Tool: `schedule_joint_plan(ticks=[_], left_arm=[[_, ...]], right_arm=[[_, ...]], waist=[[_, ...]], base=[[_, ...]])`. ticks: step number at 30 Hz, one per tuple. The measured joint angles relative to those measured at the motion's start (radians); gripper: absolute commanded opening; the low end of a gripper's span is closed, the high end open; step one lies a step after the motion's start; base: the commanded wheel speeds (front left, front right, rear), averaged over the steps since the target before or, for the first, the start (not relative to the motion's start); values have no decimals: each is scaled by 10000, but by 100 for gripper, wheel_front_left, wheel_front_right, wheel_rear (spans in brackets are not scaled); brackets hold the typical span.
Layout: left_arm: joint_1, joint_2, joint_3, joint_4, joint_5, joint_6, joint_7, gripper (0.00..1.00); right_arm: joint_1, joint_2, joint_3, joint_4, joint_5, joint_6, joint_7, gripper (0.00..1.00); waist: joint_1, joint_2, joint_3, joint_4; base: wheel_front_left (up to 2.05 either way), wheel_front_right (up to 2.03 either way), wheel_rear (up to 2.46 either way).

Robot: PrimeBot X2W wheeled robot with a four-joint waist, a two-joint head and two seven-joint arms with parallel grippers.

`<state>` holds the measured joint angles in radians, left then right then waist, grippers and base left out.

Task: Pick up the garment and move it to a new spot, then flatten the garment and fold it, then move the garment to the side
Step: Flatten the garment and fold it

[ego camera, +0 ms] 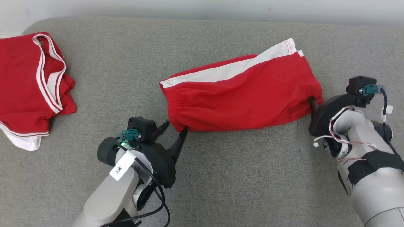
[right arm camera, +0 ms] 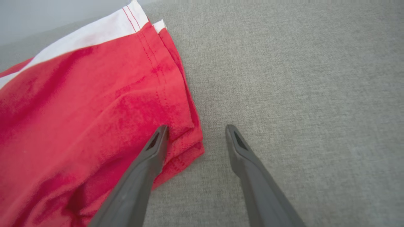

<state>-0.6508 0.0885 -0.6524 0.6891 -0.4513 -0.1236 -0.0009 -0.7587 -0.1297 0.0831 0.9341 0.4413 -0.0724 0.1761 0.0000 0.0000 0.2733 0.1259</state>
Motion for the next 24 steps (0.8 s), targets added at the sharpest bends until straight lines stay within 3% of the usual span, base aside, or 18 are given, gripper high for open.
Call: schedule_joint_plan(ticks=[2,3,4,6,8,10,14,16,17,18,19,24], left_arm=[[-40,-2,-69,21,-8,0,-2,38],[-81,-2,-102,35,-21,0,-4,29],[-112,0,-130,36,-29,-2,-12,21],[-119,-2,-180,56,-54,-2,-33,15],[-120,0,-242,86,-90,-6,-44,10],[-121,8,-303,115,-136,-8,-46,9],[-151,65,-408,153,-180,-10,-94,12],[-169,90,-472,173,-240,-10,-98,23],[-185,94,-495,186,-247,-10,-100,35],[-203,94,-510,190,-247,-10,-104,78],[-220,92,-516,194,-249,-10,-150,100],[-313,98,-662,228,-339,-10,-178,100]], right_arm=[[-118,2,-8,25,0,-69,2,76],[-158,4,-35,31,15,-69,2,73],[-182,8,-48,56,63,-69,4,58],[-218,10,-75,125,117,-69,15,45],[-250,12,-107,190,196,-69,69,20],[-259,23,-113,249,242,-69,86,2],[-272,23,-123,324,245,-67,88,0],[-279,17,-123,357,247,-67,90,0],[-282,15,-121,372,247,-67,92,0],[-285,15,-121,382,247,-54,96,49],[-286,13,-121,387,249,-35,96,100],[-300,0,-117,481,251,29,102,100]], waist=[[0,0,11,-11],[0,0,17,-15],[0,0,23,-16],[0,0,34,-12],[0,0,45,-1],[0,0,52,13],[0,0,49,33],[0,0,43,37],[0,0,39,38],[0,0,35,38],[0,0,32,38],[0,0,15,36]], base=[[0,0,0],[0,0,0],[0,0,0],[0,0,0],[0,0,0],[0,0,0],[0,0,0],[0,0,0],[0,0,0],[0,0,0],[0,0,0],[0,0,0]])
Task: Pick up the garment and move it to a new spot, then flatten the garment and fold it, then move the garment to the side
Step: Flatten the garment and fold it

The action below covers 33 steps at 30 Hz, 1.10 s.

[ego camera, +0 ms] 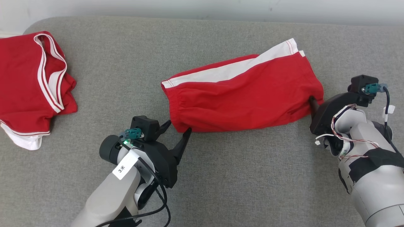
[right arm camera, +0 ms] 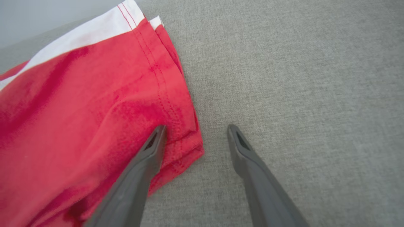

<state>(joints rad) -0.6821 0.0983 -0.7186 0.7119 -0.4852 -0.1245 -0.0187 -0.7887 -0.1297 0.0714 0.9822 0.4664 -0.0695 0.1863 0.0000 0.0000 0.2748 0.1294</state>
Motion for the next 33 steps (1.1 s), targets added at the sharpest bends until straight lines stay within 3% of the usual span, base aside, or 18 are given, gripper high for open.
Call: schedule_joint_plan(ticks=[5,7,8,9,10,11,22,33], left_arm=[[-2,23,-117,71,-232,0,-86,100],[-9,31,-174,105,-297,0,-86,100],[-14,35,-198,117,-313,0,-86,69],[-26,38,-224,130,-320,0,-86,52],[-32,42,-253,138,-337,0,-86,19],[-36,52,-288,140,-370,0,-88,0],[-201,148,-623,192,-633,0,-270,0],[90,485,-1145,132,-1101,0,-654,0]], right_arm=[[-30,10,8,102,40,36,77,100],[-62,12,4,171,75,35,86,49],[-72,12,4,192,79,36,90,35],[-87,13,6,209,88,38,127,20],[-107,31,8,221,88,58,171,0],[-130,61,13,230,88,82,174,0],[-189,82,2,382,171,186,109,0],[567,71,-138,234,416,819,-410,0]], waist=[[0,0,-4,10],[0,0,-2,26],[0,0,0,31],[0,0,1,37],[0,0,2,41],[0,-1,3,44],[0,0,-136,4],[0,0,-755,-65]], base=[[0,0,0],[0,0,0],[0,0,0],[0,0,0],[0,0,0],[0,0,0],[0,0,0],[0,0,0]])
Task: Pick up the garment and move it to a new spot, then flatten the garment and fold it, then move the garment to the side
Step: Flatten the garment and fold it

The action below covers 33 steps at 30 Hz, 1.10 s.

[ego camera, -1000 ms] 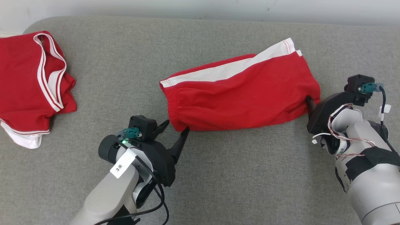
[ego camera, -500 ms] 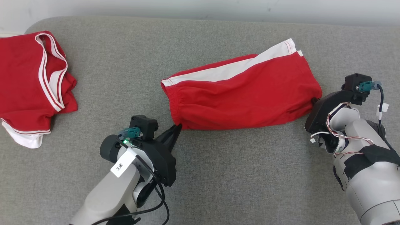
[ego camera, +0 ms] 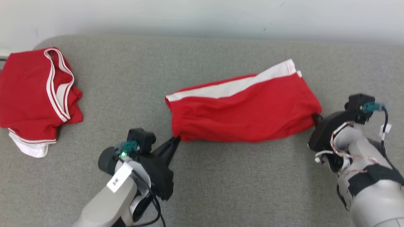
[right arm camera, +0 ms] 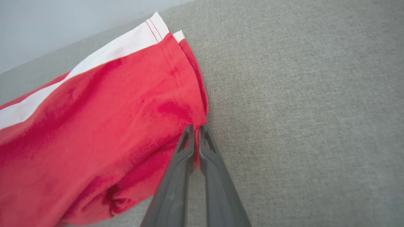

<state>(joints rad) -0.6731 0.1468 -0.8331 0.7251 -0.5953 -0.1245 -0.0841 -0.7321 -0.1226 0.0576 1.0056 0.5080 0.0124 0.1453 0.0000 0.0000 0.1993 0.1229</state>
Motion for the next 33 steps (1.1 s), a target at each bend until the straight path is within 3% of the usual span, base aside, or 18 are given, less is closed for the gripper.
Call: schedule_joint_plan(ticks=[5,13,22,33], left_arm=[[520,301,-291,-316,-328,0,-240,0],[1713,1030,-807,-1037,-627,0,-548,0],[2720,1808,-1074,-1490,-765,-2,-571,0],[3259,2163,-876,-2080,-1068,111,-556,0]], right_arm=[[763,33,-48,-309,221,460,-320,0],[2537,209,-88,-1279,451,759,-897,0],[4699,347,79,-2683,443,846,-1419,0],[6113,318,180,-4612,397,786,-1446,0]], waist=[[-1,0,-447,-68],[-2,0,-1161,-324],[-2,0,-1606,-805],[-1,0,-1671,-1237]], base=[[0,0,0],[0,0,0],[0,0,0],[0,0,0]])
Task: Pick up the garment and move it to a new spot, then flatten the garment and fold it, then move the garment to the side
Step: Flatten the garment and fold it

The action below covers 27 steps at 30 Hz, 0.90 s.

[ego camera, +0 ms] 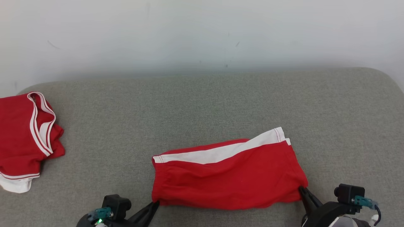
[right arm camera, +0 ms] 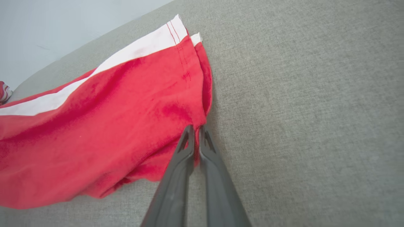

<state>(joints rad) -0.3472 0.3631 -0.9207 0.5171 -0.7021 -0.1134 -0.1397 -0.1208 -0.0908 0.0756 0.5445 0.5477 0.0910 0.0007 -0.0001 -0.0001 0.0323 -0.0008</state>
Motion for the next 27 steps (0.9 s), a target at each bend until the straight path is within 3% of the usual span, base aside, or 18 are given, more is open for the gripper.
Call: schedule_joint_plan(ticks=[8,9,10,11,12,13,18,27], left_arm=[[551,232,-21,-364,2,372,173,0],[609,232,-29,-405,-4,410,180,12],[653,228,-23,-445,-29,437,247,50],[701,226,-21,-483,-31,479,247,100],[740,215,-21,-508,-33,525,267,100],[761,209,-21,-533,-44,531,311,100],[770,188,174,-769,-249,709,334,100],[1409,430,708,-1028,-769,1116,113,100]], right_arm=[[833,-23,29,-1162,-50,-222,393,0],[941,-17,27,-1277,-38,-263,447,0],[1024,-12,25,-1354,-38,-311,495,2],[1103,-12,27,-1432,-38,-382,571,15],[1161,-13,36,-1519,-40,-430,631,74],[1188,-13,36,-1599,-40,-476,704,100],[1327,-15,71,-2079,-40,-614,1043,100],[1802,-272,29,-2723,-238,-1183,1496,100]], waist=[[1,0,-3,-55],[0,1,-6,-52],[0,1,-7,-47],[0,1,-7,-41],[0,1,-4,-34],[0,1,0,-27],[1,1,26,36],[0,1,-182,173]], base=[[0,0,0],[0,0,0],[0,0,0],[0,0,0],[0,0,0],[0,0,0],[0,0,0],[0,0,0]])
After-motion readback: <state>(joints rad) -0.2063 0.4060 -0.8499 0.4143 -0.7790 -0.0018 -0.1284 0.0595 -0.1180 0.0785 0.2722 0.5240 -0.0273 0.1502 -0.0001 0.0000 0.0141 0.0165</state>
